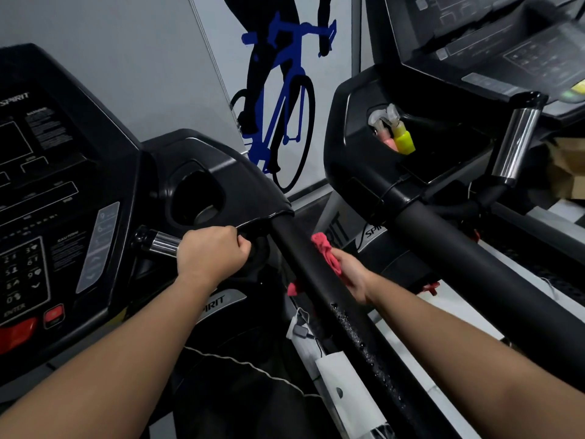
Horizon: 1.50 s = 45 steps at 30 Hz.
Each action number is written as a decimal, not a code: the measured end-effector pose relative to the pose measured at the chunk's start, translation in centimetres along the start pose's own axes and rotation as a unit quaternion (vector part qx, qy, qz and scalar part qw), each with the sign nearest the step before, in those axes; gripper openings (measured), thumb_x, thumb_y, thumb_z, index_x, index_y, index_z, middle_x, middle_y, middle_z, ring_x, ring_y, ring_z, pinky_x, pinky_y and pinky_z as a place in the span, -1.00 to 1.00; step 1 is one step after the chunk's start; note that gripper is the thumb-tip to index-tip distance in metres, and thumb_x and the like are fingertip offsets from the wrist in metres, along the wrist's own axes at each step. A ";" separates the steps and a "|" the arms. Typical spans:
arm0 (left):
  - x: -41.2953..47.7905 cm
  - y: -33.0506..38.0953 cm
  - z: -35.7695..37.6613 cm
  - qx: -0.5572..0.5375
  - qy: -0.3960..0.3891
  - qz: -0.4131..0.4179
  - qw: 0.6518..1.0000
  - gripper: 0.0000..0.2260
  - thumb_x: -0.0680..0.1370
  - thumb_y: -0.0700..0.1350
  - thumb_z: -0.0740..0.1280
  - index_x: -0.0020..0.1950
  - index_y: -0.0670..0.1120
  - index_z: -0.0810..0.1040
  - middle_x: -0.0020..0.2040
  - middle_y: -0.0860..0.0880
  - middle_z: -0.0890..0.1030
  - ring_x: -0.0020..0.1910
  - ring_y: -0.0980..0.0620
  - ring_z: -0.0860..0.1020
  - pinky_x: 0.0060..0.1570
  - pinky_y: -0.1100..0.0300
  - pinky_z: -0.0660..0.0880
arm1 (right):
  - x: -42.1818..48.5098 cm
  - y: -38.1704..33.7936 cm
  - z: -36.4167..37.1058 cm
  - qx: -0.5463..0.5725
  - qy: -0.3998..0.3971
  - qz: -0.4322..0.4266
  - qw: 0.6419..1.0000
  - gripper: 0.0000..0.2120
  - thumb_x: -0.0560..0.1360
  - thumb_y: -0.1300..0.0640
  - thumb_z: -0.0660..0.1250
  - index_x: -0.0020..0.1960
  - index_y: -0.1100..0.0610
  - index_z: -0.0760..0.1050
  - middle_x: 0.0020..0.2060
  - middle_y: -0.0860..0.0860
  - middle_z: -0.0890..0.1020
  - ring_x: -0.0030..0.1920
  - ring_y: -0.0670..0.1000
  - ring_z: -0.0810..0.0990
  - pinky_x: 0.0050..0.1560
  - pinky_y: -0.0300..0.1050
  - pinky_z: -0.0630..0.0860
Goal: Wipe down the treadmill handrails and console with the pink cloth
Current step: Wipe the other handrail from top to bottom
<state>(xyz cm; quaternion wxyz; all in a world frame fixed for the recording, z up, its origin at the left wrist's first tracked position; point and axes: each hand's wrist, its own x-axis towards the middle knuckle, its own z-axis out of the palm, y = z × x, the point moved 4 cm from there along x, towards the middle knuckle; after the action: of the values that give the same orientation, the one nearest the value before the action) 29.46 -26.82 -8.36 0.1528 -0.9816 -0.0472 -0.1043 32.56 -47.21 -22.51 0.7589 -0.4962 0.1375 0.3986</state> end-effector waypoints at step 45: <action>-0.1 -0.1 0.3 0.022 -0.007 0.004 1.000 -0.67 0.55 0.03 0.13 -0.31 -0.11 0.49 -0.41 -0.01 0.48 -0.41 -0.04 0.45 -0.36 0.17 0.24 | -7.8 0.3 1.7 -0.590 -0.010 -0.337 0.734 -0.68 0.57 -0.05 0.23 0.29 -0.29 0.40 0.28 -0.06 0.38 0.34 0.02 0.22 0.38 -0.07 0.13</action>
<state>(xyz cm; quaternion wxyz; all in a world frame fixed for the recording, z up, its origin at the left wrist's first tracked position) 29.46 -26.65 -8.66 0.1741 -0.9789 -0.0470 -0.0958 27.00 -49.30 -17.21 0.3997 -0.8541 -0.3094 0.1229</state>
